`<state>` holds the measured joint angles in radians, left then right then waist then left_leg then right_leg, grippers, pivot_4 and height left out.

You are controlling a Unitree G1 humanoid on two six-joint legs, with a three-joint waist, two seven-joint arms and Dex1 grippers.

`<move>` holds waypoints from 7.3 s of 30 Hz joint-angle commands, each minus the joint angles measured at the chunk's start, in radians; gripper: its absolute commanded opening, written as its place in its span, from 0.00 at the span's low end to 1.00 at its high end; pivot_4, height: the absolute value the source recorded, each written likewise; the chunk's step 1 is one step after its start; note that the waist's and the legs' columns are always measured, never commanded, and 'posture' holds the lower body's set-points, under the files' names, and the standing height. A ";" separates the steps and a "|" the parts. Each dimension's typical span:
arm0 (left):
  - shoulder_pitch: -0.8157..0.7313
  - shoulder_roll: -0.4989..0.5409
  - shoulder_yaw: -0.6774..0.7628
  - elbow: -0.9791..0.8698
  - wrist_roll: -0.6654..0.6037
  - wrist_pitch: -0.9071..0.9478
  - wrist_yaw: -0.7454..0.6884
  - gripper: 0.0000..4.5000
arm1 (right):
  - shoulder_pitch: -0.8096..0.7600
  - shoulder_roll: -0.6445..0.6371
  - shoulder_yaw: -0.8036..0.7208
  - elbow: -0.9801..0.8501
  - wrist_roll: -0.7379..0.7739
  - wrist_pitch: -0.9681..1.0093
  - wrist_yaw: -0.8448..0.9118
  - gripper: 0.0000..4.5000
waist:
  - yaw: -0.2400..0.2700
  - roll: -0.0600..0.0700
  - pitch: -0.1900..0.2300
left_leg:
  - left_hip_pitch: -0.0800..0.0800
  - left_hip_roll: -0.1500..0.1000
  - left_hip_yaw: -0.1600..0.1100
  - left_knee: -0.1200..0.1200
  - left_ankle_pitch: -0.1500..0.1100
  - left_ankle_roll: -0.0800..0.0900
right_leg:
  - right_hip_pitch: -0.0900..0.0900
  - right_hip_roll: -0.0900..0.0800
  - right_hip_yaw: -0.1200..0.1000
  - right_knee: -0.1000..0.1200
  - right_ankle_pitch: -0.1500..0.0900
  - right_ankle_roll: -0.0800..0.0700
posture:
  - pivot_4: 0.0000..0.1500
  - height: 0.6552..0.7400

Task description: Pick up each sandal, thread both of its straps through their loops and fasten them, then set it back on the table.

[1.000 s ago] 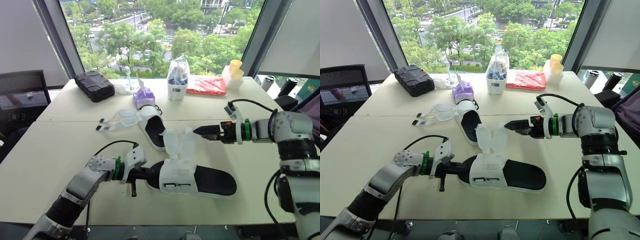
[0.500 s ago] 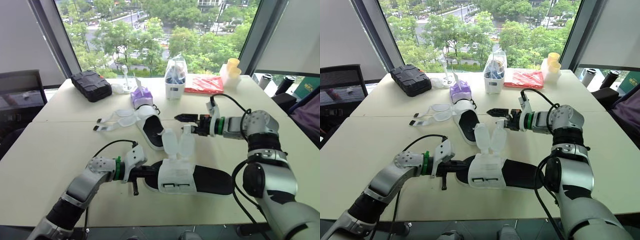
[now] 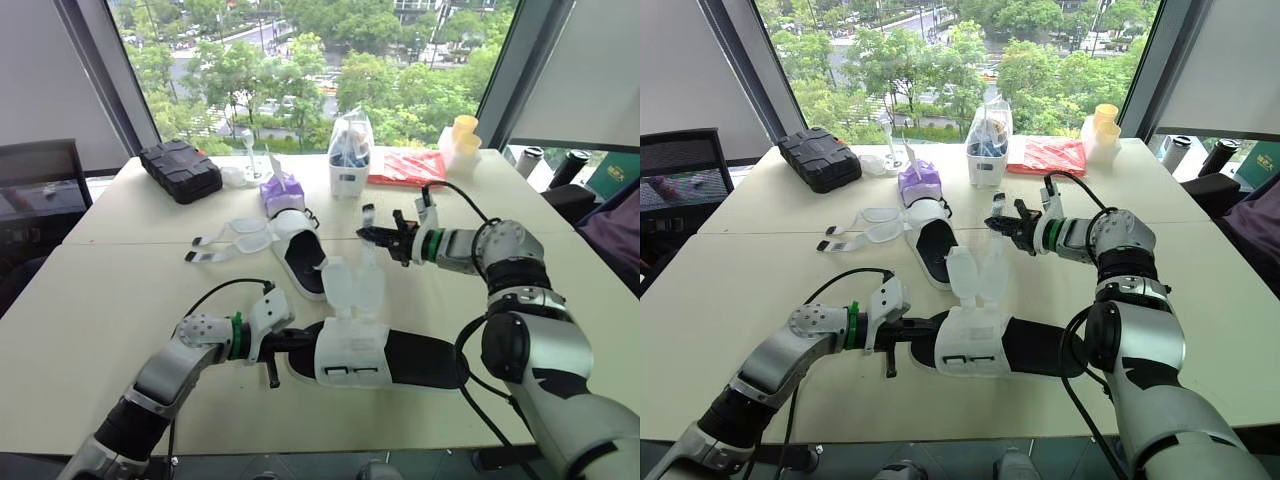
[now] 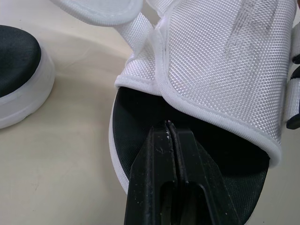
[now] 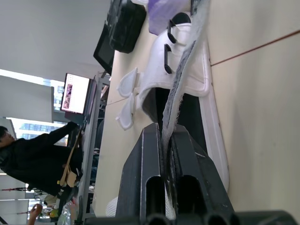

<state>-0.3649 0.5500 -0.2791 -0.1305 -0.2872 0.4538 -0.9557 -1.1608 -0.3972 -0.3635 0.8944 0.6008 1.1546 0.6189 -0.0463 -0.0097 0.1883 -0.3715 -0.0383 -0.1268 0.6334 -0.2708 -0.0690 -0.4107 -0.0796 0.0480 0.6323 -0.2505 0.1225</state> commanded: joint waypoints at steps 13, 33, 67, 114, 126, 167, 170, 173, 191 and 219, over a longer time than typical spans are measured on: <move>-0.004 -0.012 0.002 0.009 0.006 -0.016 -0.022 0.00 | 0.584 -0.221 0.438 -0.683 -0.514 -1.982 0.502 0.01 | 0.000 -0.001 0.001 | 0.004 0.000 0.002 0.001 0.000 0.000 | 0.004 -0.001 0.000 -0.001 0.000 0.002 | 1.00 1.00; -0.040 -0.059 0.006 0.034 0.009 -0.018 -0.040 0.00 | 0.628 -0.471 0.324 -0.562 -0.391 -1.464 0.390 0.99 | 0.011 -0.002 0.001 | 0.014 0.000 0.003 -0.001 0.001 0.002 | 0.014 -0.001 0.003 -0.003 0.000 0.000 | 1.00 1.00; -0.064 -0.099 0.001 0.065 0.018 -0.019 -0.035 0.00 | 1.035 -0.391 0.389 -1.416 0.574 -0.023 -0.066 0.99 | 0.034 -0.004 0.002 | -0.002 0.000 0.002 0.014 -0.002 0.007 | 0.007 -0.001 0.001 -0.006 0.002 0.003 | 1.00 1.00; -0.009 -0.092 0.015 -0.015 0.007 0.019 0.031 0.00 | 0.536 -0.387 0.397 -0.824 0.422 0.051 0.372 0.01 | 0.032 -0.004 0.003 | -0.003 0.000 0.003 0.012 -0.002 0.008 | 0.005 0.000 0.001 -0.007 0.003 0.002 | 1.00 1.00; -0.009 -0.089 0.009 -0.009 0.012 0.016 0.028 0.00 | 0.595 -0.384 0.393 -0.873 0.383 0.112 0.414 0.01 | 0.032 -0.004 0.003 | -0.003 0.000 0.003 0.012 -0.002 0.008 | 0.005 0.000 0.001 -0.007 0.003 0.002 | 1.00 1.00; -0.003 -0.105 -0.005 -0.009 0.010 0.022 0.020 0.00 | 0.739 -0.502 0.358 -1.098 0.126 -0.173 0.516 0.78 | 0.034 -0.004 0.003 | -0.003 0.000 0.003 0.013 -0.003 0.008 | 0.005 -0.001 0.000 -0.008 0.003 0.003 | 1.00 1.00; -0.005 -0.099 -0.016 -0.012 0.015 0.027 0.012 0.00 | 0.809 -0.564 0.257 -1.138 0.189 -0.100 0.520 0.78 | 0.038 -0.004 0.003 | -0.004 0.000 0.002 0.012 -0.003 0.008 | 0.005 -0.001 0.000 -0.009 0.003 0.003 | 1.00 1.00; -0.007 -0.100 -0.024 -0.010 0.013 0.030 0.005 0.00 | 0.924 -0.606 0.157 -1.238 0.294 0.006 0.507 0.78 | 0.038 -0.004 0.003 | -0.004 0.000 0.002 0.011 -0.003 0.008 | 0.006 -0.001 0.000 -0.011 0.003 0.003 | 1.00 1.00; -0.049 -0.125 -0.035 0.049 0.024 0.012 -0.025 0.00 | 1.104 -0.420 0.192 -1.378 0.377 0.037 0.254 0.78 | 0.036 -0.004 0.003 | -0.004 0.000 0.003 0.013 -0.003 0.009 | 0.008 -0.001 0.001 -0.013 0.004 0.004 | 1.00 1.00; -0.032 -0.146 -0.027 0.051 0.035 0.006 -0.005 0.00 | 1.263 -0.522 0.281 -1.515 0.456 0.066 0.312 0.02 | 0.038 -0.004 0.003 | -0.004 0.000 0.003 0.013 -0.003 0.009 | 0.008 -0.001 0.000 -0.014 0.004 0.004 | 1.00 1.00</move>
<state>-0.3979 0.4085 -0.3048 -0.0733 -0.2518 0.4654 -0.9627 0.0838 -0.8934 -0.0836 -0.5586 1.0268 1.2270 0.8816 -0.0087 -0.0140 0.1909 -0.3753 -0.0381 -0.1239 0.6462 -0.2740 -0.0602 -0.4026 -0.0808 0.0485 0.6184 -0.2467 0.1264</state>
